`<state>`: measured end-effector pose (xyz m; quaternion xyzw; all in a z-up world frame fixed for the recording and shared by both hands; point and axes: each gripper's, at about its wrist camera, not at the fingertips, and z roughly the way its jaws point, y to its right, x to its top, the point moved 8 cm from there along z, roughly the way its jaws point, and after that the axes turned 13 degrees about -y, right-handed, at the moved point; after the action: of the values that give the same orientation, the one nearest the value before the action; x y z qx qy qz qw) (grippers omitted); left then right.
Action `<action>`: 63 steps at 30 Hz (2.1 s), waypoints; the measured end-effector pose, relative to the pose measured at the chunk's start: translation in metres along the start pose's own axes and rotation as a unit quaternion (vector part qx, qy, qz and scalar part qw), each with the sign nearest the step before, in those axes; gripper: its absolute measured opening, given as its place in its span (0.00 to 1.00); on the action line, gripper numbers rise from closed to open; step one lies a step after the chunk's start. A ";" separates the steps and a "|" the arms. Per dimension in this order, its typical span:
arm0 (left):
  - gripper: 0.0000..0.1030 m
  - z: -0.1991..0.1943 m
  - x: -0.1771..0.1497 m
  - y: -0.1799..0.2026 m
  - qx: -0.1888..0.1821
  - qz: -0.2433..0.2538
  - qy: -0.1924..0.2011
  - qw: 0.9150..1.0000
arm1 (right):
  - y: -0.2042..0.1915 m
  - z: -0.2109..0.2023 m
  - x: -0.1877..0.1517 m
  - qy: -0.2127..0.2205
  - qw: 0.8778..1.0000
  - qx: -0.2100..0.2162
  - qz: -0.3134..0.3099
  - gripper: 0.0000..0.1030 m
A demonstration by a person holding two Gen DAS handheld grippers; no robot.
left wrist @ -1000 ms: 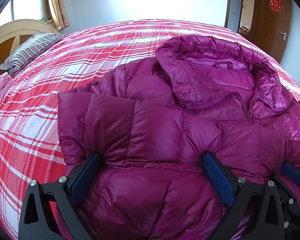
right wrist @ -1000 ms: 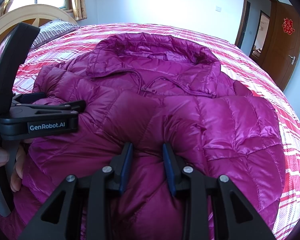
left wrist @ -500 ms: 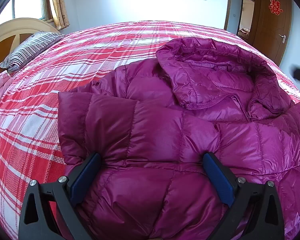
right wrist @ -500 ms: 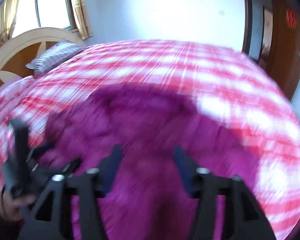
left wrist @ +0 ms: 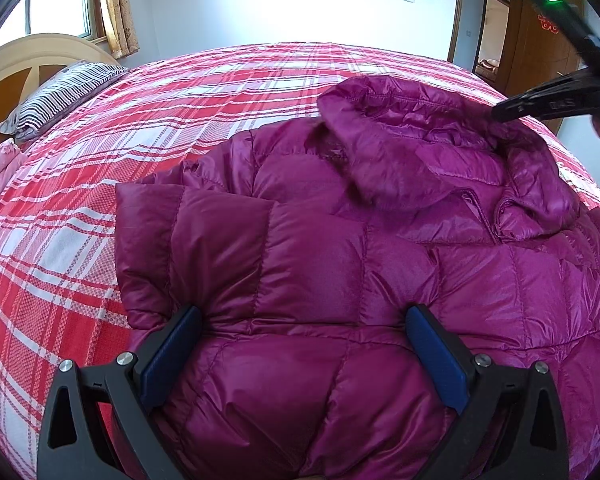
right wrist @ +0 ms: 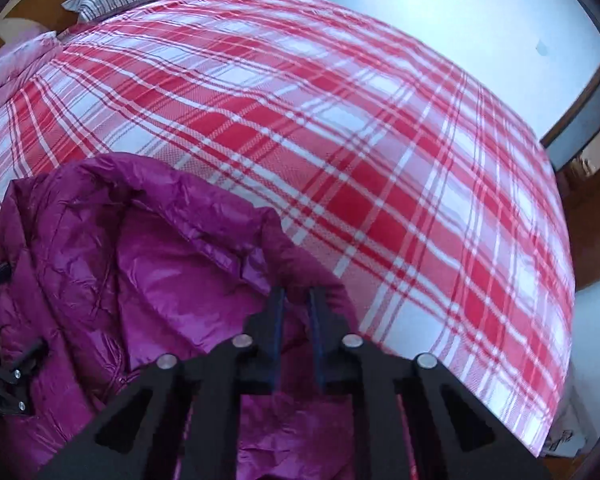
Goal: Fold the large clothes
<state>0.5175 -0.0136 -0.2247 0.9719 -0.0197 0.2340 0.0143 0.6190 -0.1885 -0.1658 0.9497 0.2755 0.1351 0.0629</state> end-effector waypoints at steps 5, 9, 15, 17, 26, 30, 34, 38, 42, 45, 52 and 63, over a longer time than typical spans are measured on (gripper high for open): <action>0.99 -0.001 -0.001 0.002 0.005 0.001 0.002 1.000 | -0.011 -0.016 -0.016 0.030 0.998 -0.020 -0.046 0.10; 0.99 -0.001 -0.002 0.003 0.002 0.000 0.003 1.000 | 0.001 -0.027 -0.007 0.053 0.998 0.005 -0.012 0.90; 0.99 -0.001 0.000 0.001 -0.001 -0.001 0.002 1.000 | -0.007 -0.007 0.012 0.032 0.999 -0.010 -0.037 0.66; 0.99 -0.001 0.000 0.001 -0.002 -0.002 0.002 1.000 | -0.011 0.008 0.014 0.012 0.998 -0.026 -0.057 0.30; 0.99 0.000 0.001 0.000 -0.003 -0.001 0.002 1.000 | 0.010 -0.020 0.001 0.194 0.961 -0.143 -0.135 0.12; 0.99 0.000 0.001 -0.001 -0.001 0.000 0.002 1.000 | 0.014 0.010 -0.008 0.207 0.955 -0.179 -0.118 0.11; 0.99 -0.006 0.002 -0.003 -0.008 -0.004 0.008 1.000 | 0.005 0.027 -0.009 0.235 0.940 -0.215 -0.119 0.10; 0.99 -0.046 0.020 -0.006 -0.006 -0.003 0.052 0.999 | 0.004 0.032 -0.005 0.243 0.931 -0.245 -0.120 0.10; 0.99 -0.109 0.086 -0.005 0.015 0.003 0.140 0.990 | 0.008 0.034 0.000 0.245 0.934 -0.232 -0.116 0.10; 0.99 -0.102 0.136 0.000 0.044 0.011 0.147 0.988 | 0.010 0.037 0.003 0.245 0.935 -0.230 -0.114 0.10; 0.99 -0.009 0.158 -0.001 0.139 0.039 0.047 0.988 | 0.018 0.041 0.012 0.252 0.937 -0.218 -0.107 0.10; 0.99 0.044 0.108 -0.003 0.120 0.043 -0.015 0.992 | 0.024 0.041 0.021 0.249 0.941 -0.200 -0.107 0.11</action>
<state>0.6340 -0.0153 -0.2150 0.9683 -0.0330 0.2205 -0.1125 0.6597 -0.1993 -0.1955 0.8181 0.3500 0.4124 0.1953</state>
